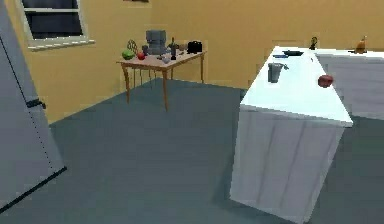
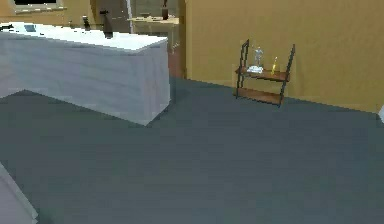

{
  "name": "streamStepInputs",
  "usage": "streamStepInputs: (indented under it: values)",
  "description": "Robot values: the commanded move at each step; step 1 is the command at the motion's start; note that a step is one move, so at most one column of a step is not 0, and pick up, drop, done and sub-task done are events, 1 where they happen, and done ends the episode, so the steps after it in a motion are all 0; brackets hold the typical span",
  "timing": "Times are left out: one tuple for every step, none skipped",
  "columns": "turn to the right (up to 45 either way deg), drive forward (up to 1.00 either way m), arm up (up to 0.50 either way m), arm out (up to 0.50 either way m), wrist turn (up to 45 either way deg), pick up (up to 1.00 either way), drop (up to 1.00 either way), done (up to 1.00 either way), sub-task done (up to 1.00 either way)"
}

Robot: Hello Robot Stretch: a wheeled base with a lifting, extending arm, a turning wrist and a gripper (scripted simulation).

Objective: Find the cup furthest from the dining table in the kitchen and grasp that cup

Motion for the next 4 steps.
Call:
streamStepInputs:
  values:
    - [-3.0, 0.00, 0.00, 0.00, 0.0, 0.00, 0.00, 0.00, 0.00]
    - [0.0, 1.00, 0.00, 0.00, 0.0, 0.00, 0.00, 0.00, 0.00]
    - [0.0, 1.00, 0.00, 0.00, 0.0, 0.00, 0.00, 0.00, 0.00]
    - [-3.0, 0.00, 0.00, 0.00, 0.0, 0.00, 0.00, 0.00, 0.00]
